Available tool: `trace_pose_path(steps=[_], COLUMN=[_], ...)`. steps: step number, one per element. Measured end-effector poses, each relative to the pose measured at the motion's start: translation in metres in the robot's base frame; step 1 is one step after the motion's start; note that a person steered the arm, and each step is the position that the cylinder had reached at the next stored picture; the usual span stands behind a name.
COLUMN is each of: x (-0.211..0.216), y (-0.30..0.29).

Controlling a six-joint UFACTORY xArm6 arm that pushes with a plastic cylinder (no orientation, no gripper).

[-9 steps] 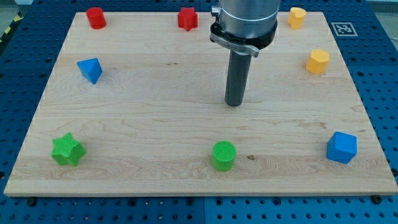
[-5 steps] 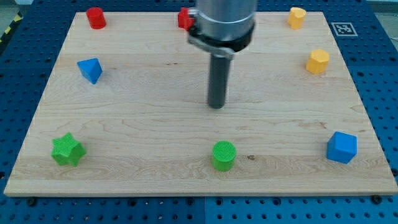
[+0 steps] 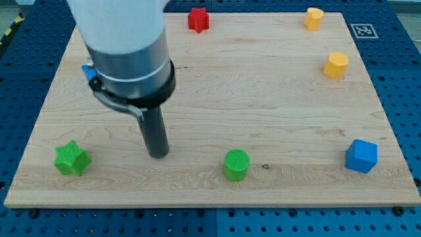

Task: Push the green circle towards the bottom left

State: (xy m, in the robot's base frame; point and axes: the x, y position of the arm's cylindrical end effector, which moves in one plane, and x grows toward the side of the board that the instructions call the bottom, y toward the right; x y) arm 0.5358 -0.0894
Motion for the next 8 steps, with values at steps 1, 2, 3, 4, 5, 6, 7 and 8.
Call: trace_pose_path(steps=[1, 2, 3, 4, 5, 6, 7, 8], x=[-0.037, -0.037, 0.002, 0.049, 0.048, 0.048, 0.048, 0.041], y=[0.044, 0.140, 0.203, 0.202, 0.202, 0.177, 0.138, 0.110])
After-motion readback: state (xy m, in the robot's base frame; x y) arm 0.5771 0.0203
